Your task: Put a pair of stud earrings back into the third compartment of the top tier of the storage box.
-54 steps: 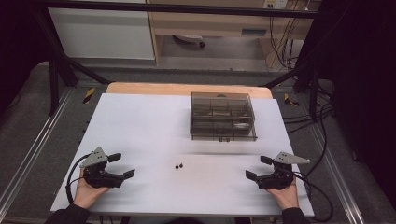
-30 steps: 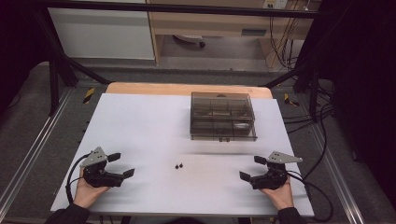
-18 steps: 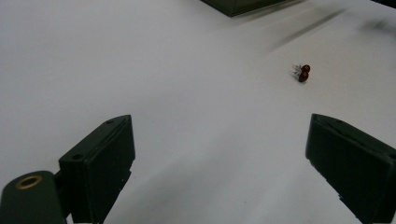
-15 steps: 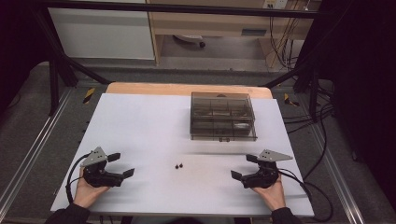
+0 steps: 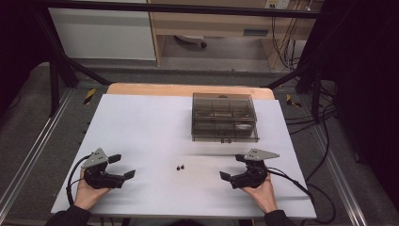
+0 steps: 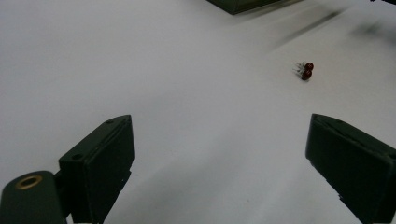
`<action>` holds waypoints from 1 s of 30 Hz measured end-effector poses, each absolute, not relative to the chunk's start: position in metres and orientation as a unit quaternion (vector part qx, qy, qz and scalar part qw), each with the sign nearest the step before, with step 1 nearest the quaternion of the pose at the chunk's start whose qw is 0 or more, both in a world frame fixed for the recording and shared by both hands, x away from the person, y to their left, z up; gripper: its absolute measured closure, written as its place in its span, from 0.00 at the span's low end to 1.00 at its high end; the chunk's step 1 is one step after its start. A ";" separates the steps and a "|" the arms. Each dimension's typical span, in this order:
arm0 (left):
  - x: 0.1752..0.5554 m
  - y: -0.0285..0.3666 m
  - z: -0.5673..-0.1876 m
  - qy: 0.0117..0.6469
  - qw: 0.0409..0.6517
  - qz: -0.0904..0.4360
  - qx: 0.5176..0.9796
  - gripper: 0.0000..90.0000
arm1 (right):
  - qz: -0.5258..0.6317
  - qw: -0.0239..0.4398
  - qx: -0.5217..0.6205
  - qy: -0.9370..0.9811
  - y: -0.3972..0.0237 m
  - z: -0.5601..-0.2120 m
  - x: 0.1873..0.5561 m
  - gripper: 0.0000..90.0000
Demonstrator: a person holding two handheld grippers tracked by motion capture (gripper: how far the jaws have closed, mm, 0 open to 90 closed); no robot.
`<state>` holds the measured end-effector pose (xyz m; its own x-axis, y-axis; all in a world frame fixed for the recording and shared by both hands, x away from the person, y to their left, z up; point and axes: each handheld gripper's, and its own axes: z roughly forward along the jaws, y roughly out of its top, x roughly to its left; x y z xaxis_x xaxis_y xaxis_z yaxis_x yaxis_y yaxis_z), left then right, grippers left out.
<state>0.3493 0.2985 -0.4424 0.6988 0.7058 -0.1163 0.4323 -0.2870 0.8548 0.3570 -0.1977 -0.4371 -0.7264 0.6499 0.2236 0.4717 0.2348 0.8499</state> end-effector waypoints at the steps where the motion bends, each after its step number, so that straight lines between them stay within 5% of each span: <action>1: 0.349 0.299 -0.442 0.361 0.476 0.144 0.789 0.09 | 0.504 0.087 0.358 0.781 -0.195 -0.437 0.358 0.00; 30: 0.349 0.299 -0.443 0.362 0.473 0.145 0.790 0.09 | 0.466 0.071 0.353 0.808 -0.101 -0.435 0.379 0.07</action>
